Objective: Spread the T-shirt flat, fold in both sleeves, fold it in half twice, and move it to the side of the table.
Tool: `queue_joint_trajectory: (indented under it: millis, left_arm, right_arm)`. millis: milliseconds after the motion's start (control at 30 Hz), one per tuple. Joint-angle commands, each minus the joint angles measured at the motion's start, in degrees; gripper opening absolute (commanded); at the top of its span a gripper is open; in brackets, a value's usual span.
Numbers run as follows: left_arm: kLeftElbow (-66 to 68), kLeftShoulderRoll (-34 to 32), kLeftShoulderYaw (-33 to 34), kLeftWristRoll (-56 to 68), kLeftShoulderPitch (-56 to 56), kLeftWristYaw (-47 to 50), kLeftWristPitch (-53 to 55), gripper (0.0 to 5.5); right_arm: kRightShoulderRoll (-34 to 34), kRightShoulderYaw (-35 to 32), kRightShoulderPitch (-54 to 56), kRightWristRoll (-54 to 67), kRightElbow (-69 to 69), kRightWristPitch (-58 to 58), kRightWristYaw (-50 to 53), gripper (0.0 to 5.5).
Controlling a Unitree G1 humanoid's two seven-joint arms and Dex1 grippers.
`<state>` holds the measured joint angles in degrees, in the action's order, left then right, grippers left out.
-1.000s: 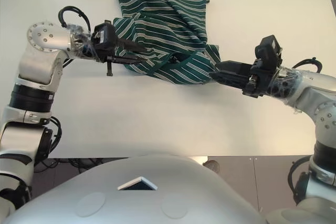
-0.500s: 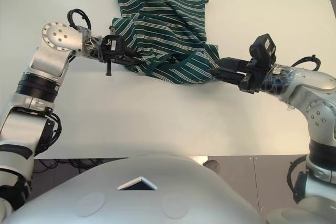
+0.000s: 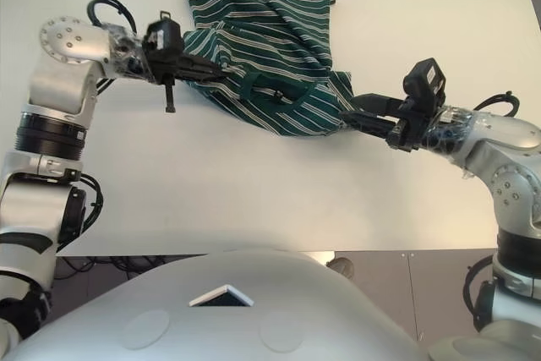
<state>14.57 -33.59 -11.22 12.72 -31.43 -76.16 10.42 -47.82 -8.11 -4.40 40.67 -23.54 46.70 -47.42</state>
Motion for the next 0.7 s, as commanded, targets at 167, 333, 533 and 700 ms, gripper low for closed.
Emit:
queue_joint_trajectory:
  millis: [167,333,533,700]
  left_arm:
    - [-18.5,-12.4,4.7,8.0,7.2,-5.4,13.0,0.01]
    - [-27.4,-19.3,1.1,4.1,21.9,-7.1,8.6,0.01]
    - [-26.4,-20.6,-2.5,-2.6,28.2,-5.0,1.1,0.01]
    - [-28.6,-24.3,-2.9,-3.6,34.0,-6.2,-0.8,0.01]
  right_arm:
    - [0.6,6.3,-3.4,-8.0,1.7,-5.7,-0.1,1.86]
    - [-1.9,10.6,-5.9,-16.3,5.0,-11.0,-1.1,1.86]
    - [-1.8,14.1,-7.6,-24.1,9.2,-14.6,-0.5,1.86]
    - [-7.3,14.8,-10.8,-29.3,11.7,-14.4,-1.5,1.86]
